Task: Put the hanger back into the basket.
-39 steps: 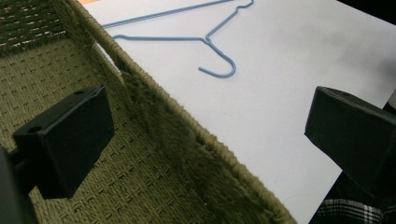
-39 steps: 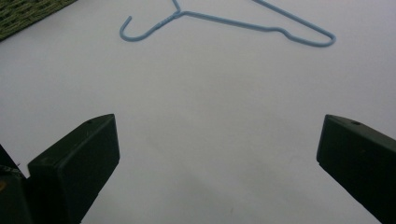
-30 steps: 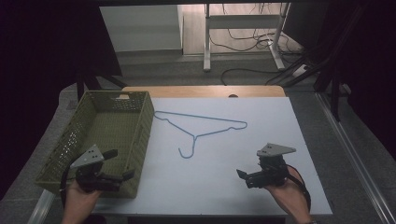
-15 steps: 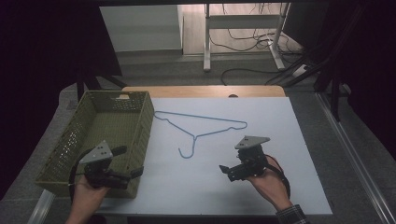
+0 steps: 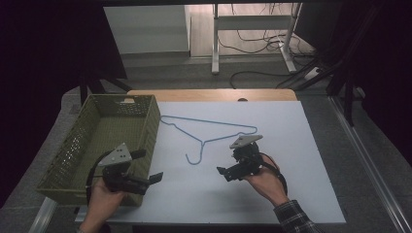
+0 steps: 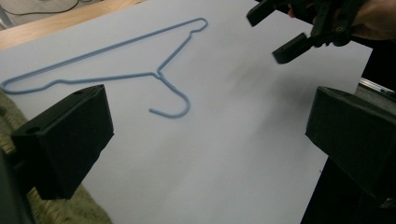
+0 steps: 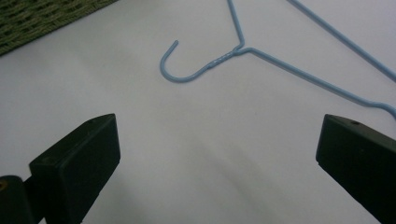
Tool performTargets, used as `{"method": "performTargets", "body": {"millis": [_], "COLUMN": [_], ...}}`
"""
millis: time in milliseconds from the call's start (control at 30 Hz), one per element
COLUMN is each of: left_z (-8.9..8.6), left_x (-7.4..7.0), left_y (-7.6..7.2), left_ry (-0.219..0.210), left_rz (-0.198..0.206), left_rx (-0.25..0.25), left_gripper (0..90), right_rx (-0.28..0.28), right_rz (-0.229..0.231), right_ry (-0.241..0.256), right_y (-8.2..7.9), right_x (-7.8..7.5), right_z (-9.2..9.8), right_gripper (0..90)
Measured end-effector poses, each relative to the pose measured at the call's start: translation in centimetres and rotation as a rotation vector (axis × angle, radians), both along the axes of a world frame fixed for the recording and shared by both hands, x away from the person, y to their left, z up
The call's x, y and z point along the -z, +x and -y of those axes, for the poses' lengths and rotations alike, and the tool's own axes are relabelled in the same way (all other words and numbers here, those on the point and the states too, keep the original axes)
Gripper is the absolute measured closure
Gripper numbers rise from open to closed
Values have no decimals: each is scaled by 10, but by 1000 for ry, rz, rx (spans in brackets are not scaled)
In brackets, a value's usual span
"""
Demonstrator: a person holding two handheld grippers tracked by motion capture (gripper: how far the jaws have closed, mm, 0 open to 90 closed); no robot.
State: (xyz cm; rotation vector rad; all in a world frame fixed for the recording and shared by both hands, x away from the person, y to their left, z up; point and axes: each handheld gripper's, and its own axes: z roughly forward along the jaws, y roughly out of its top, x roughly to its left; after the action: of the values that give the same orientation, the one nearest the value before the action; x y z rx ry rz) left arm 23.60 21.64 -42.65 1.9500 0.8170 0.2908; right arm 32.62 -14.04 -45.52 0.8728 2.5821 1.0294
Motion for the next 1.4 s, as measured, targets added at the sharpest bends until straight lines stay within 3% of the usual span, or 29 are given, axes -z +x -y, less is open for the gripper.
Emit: {"method": "performTargets", "body": {"millis": [167, 300, 333, 533, 600, 733, 833, 967, 1133, 1400], "left_z": [7, 10, 10, 14, 17, 28, 39, 49, 55, 54], "left_x": [0, 0, -1, -5, -6, -7, -8, -7, 1, 20], "left_y": [5, 10, 11, 14, 14, 17, 21, 26, 36, 46], "left_ry": [9, 4, -4, -25, -25, -8, 16, 13, 8, -19], "left_rz": [-2, -23, -27, -30, -20, -9, 2, 13, 17, -23], "left_rx": [7, 12, 12, 13, 15, 20, 30, 34, 24, -2], "left_gripper": [7, 7, 7, 9, 10, 9, 7, 6, 3, 2], "right_rx": [0, -27, -38, -67, -87, -108, -133, -166, -212, -265], "right_rz": [-46, -50, -52, -68, -92, -109, -102, -91, -64, -67], "right_ry": [3, -12, -10, -16, -10, 2, -7, -24, -84, -117], "right_y": [10, 17, 22, 30, 34, 39, 41, 41, 42, 48], "right_x": [8, 14, 16, 21, 26, 30, 34, 40, 50, 65], "right_z": [-15, -29, -35, -50, -58, -67, -78, -93, -105, -112], "right_gripper": [0, 18, 77, 230, 305, 351, 417, 505, 632, 757]}}
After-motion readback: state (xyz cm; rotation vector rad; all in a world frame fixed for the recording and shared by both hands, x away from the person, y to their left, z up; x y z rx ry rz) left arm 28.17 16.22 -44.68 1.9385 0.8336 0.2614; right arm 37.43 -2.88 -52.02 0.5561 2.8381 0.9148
